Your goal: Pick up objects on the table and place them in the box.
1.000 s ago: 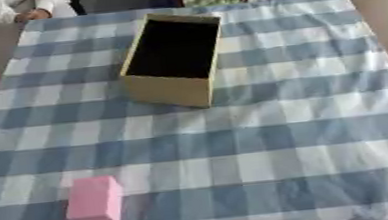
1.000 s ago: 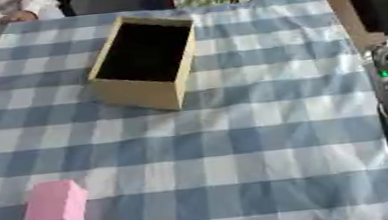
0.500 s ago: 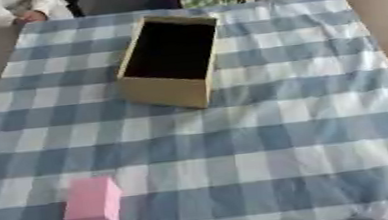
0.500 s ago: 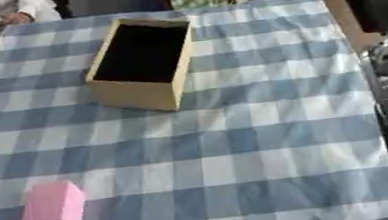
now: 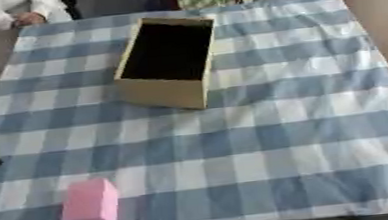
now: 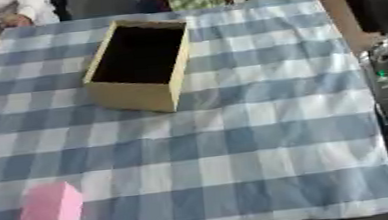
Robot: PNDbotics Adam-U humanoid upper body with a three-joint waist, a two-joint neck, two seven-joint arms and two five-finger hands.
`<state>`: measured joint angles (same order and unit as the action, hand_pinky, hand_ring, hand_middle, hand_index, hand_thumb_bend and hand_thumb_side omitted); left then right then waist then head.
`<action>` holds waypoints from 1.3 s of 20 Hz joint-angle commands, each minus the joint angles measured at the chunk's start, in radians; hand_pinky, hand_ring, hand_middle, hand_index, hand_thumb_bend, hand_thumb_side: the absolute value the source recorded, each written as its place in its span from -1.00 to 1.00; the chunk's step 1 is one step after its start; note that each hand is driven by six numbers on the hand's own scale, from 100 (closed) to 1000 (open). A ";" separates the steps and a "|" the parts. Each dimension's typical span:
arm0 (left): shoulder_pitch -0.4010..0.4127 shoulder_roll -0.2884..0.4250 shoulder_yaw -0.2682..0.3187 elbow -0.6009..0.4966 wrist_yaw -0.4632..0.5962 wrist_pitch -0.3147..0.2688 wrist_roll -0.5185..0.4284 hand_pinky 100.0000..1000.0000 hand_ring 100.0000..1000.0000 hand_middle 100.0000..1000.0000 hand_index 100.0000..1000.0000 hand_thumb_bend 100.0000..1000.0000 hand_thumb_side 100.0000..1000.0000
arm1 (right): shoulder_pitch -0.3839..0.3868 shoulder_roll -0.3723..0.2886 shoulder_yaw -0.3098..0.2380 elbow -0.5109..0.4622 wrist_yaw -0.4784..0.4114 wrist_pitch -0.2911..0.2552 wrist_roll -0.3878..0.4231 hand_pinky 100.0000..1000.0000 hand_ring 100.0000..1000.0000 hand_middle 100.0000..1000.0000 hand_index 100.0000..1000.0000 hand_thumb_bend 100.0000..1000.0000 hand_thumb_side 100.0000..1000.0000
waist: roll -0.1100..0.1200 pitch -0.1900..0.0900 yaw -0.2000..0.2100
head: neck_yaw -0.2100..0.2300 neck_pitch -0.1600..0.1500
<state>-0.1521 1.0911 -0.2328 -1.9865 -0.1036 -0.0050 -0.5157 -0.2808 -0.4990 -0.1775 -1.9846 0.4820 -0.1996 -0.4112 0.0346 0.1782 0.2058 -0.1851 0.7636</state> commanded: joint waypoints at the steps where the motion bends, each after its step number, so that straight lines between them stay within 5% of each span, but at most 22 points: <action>1: -0.031 0.045 -0.007 -0.014 0.015 0.045 0.004 0.77 0.69 0.56 0.82 0.15 -0.38 | -0.006 -0.022 -0.001 -0.015 -0.007 0.000 0.002 0.67 0.32 0.32 0.46 -1.00 0.82 | 0.003 -0.015 -0.002 | 0.004 0.006; 9: -0.106 0.048 -0.084 -0.014 0.005 0.109 -0.027 0.81 0.72 0.60 0.84 0.11 -0.42 | -0.006 -0.021 0.002 -0.015 -0.011 -0.001 0.006 0.67 0.31 0.31 0.46 -1.00 0.81 | 0.011 -0.016 -0.012 | 0.008 0.006; 18: -0.121 0.058 -0.096 -0.014 -0.035 0.076 -0.081 0.83 0.72 0.60 0.82 0.06 -0.48 | -0.004 -0.021 0.003 -0.015 -0.012 -0.001 0.008 0.67 0.30 0.30 0.46 -1.00 0.81 | 0.017 -0.019 -0.012 | 0.001 0.006; 23: -0.141 0.055 -0.126 -0.014 -0.038 0.088 -0.112 0.81 0.71 0.58 0.80 -0.23 -0.70 | -0.006 -0.020 0.005 -0.015 -0.014 -0.002 0.010 0.67 0.30 0.30 0.46 -1.00 0.81 | 0.019 -0.020 -0.016 | 0.003 0.006; 26: -0.154 0.051 -0.148 -0.014 -0.019 0.101 -0.128 0.82 0.72 0.62 0.84 -0.20 -0.66 | -0.007 -0.019 0.005 -0.015 -0.015 -0.001 0.011 0.67 0.30 0.30 0.46 -1.00 0.81 | 0.022 -0.021 -0.019 | 0.003 0.006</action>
<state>-0.2918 1.1074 -0.3834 -1.9870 -0.1304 0.0916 -0.6353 -0.2769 -0.4985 -0.1712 -1.9846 0.4729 -0.1999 -0.4022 0.0560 0.1719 0.1859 -0.1820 0.7636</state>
